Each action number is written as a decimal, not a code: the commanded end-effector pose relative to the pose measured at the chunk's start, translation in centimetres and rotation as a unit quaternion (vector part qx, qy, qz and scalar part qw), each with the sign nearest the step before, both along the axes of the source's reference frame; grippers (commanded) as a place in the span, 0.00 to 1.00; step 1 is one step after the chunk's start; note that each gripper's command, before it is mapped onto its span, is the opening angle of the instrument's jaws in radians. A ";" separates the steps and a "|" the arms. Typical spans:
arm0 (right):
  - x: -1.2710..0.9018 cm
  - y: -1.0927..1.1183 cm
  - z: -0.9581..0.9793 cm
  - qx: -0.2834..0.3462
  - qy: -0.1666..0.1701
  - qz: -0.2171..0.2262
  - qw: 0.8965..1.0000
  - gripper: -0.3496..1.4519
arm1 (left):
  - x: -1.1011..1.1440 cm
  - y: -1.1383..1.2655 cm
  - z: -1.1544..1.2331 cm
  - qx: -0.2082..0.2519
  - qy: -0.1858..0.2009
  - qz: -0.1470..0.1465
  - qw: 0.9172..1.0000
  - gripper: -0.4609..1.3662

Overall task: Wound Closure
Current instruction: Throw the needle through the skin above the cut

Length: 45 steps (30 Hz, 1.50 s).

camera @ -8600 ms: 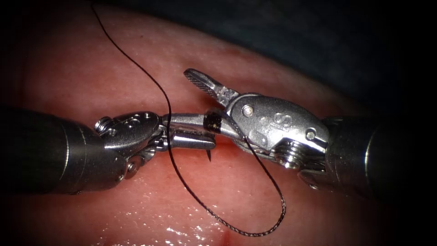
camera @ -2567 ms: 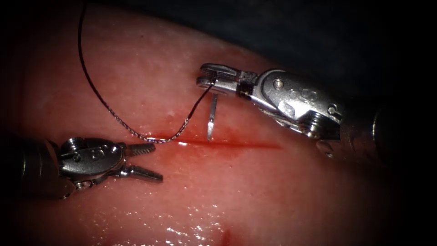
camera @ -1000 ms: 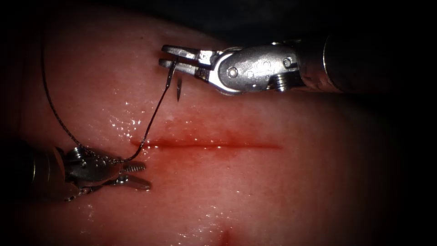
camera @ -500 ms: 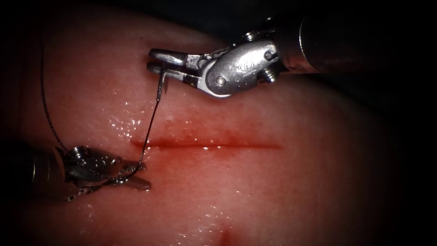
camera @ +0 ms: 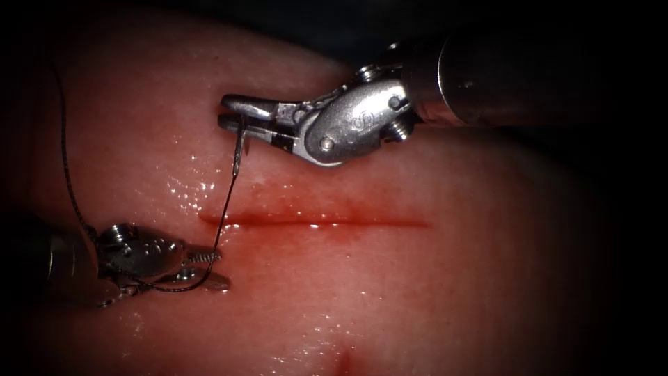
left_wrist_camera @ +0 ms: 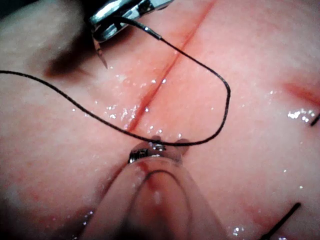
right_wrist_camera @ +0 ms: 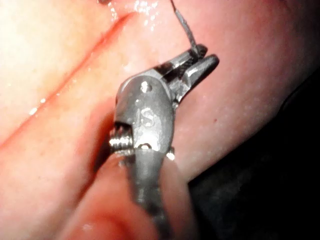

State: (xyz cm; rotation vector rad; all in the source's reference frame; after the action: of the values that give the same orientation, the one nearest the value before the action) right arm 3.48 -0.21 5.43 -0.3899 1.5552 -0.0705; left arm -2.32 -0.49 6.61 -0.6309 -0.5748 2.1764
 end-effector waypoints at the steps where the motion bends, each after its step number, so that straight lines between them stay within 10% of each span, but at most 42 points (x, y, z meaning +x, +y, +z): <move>1: 0.00 -0.01 0.01 0.001 0.001 0.002 1.000 0.00 | 0.00 0.00 0.00 0.001 -0.001 0.001 1.000 0.35; 45: -0.02 -0.27 0.35 0.009 -0.023 -0.028 0.999 0.00 | 0.03 0.01 -0.04 0.005 -0.001 0.000 1.000 0.35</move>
State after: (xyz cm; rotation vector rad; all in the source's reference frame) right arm 3.46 -0.49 5.79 -0.3272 1.5190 -0.1090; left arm -2.29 -0.47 6.57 -0.6265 -0.5833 2.1722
